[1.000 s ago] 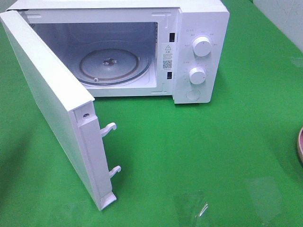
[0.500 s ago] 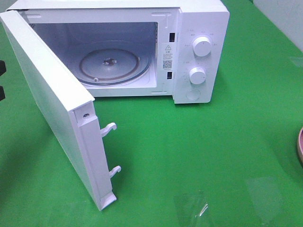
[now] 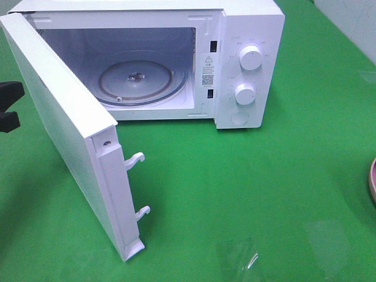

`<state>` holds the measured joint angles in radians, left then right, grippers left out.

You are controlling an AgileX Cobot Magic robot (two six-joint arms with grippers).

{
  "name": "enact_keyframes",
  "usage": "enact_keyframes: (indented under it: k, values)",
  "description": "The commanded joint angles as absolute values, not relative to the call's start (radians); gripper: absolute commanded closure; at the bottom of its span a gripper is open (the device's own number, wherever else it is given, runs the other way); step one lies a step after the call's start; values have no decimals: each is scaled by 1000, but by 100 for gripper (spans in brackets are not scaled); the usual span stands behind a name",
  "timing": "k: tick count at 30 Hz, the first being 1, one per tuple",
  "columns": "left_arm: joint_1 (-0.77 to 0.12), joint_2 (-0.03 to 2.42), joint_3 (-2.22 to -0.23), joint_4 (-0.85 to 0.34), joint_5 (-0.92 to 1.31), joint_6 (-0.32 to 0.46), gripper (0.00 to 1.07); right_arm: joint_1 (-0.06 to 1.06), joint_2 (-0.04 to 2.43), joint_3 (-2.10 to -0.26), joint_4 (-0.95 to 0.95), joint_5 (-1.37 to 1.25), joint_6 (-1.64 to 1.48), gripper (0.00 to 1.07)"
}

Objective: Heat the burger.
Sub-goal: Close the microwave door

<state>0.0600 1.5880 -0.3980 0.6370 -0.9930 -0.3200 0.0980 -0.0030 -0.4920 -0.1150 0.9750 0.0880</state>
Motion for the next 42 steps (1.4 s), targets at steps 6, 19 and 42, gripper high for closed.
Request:
enact_keyframes:
  k: [6,19,42]
  values:
    - [-74,1625,-435,543,-959,-260,107,94,-31,-491,-119,964,80,31]
    - [-225,1717,-510,410,-957,-241,107,94,-31,-491,-119,964,80,31]
    - [-417,1884,-820,238,-822,-232,107,94,-31,-491,-119,964,80,31]
